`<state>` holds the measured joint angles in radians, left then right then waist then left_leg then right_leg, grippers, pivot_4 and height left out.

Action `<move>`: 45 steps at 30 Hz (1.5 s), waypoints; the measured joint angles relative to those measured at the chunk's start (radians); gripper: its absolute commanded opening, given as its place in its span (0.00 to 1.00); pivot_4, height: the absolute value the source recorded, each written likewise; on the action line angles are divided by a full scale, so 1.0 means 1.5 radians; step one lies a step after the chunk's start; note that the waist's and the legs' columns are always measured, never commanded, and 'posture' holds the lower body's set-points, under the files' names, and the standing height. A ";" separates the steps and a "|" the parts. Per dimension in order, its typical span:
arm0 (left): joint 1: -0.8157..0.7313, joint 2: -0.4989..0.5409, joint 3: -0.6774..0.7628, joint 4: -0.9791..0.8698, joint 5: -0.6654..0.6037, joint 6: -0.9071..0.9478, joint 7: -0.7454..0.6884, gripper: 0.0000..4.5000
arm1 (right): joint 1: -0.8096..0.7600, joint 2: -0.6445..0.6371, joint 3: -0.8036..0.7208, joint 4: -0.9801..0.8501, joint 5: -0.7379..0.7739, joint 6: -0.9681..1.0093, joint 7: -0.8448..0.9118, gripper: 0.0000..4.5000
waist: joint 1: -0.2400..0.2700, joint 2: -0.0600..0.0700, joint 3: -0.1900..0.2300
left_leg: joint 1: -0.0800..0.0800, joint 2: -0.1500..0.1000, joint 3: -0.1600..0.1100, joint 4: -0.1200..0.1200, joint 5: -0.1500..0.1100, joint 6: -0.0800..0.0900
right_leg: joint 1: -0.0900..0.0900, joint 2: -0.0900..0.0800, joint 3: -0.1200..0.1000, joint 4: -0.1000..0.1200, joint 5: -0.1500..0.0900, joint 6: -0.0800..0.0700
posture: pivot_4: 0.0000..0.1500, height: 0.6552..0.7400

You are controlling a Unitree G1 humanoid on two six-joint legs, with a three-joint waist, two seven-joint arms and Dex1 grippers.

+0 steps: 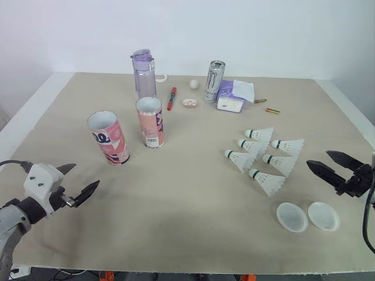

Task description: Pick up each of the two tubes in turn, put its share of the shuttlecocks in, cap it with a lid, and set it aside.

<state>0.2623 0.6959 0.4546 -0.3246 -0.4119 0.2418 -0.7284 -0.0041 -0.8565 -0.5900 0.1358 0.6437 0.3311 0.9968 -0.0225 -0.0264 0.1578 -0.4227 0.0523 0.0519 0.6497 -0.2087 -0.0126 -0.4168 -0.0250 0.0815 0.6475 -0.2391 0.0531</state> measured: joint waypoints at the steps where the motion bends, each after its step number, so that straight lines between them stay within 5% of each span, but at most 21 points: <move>1: 0.000 0.000 0.000 0.000 0.000 0.000 0.000 1.00 | 0.000 0.000 0.000 0.000 0.000 0.000 0.000 0.99 | 0.000 0.000 0.000 | 0.000 0.000 0.000 0.000 0.000 0.000 | 0.000 0.000 0.000 0.000 0.000 0.000 | 1.00 1.00; 30: -0.045 -0.011 -0.031 0.001 -0.019 -0.011 -0.067 1.00 | -0.059 0.000 0.001 0.027 -0.011 -0.017 0.000 0.99 | -0.001 0.001 0.000 | 0.000 0.000 0.001 0.000 0.000 0.000 | 0.000 0.000 0.001 0.000 0.001 0.001 | 1.00 1.00; 39: -0.019 -0.095 -0.068 -0.016 0.008 -0.009 0.032 1.00 | -0.251 0.068 0.231 -0.207 0.052 0.105 -0.025 0.99 | -0.009 0.000 0.000 | 0.000 0.002 0.000 0.001 0.000 0.000 | -0.001 0.002 0.001 0.000 0.002 0.000 | 1.00 1.00; 45: -0.032 -0.139 -0.080 -0.024 0.021 -0.009 0.089 1.00 | -0.359 0.162 0.371 -0.202 0.054 0.127 0.034 0.99 | -0.004 -0.002 0.000 | -0.001 0.001 0.001 0.001 0.000 0.000 | -0.001 0.001 0.001 0.000 0.004 -0.001 | 1.00 1.00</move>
<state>0.2139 0.4876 0.3353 -0.3604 -0.3802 0.2276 -0.5945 -0.5419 -0.6140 -0.0338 -0.1674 0.7248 0.5223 1.0475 -0.0284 -0.0287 0.1577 -0.4243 0.0545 0.0539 0.6517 -0.2087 -0.0126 -0.4187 -0.0228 0.0828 0.6479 -0.2332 0.0511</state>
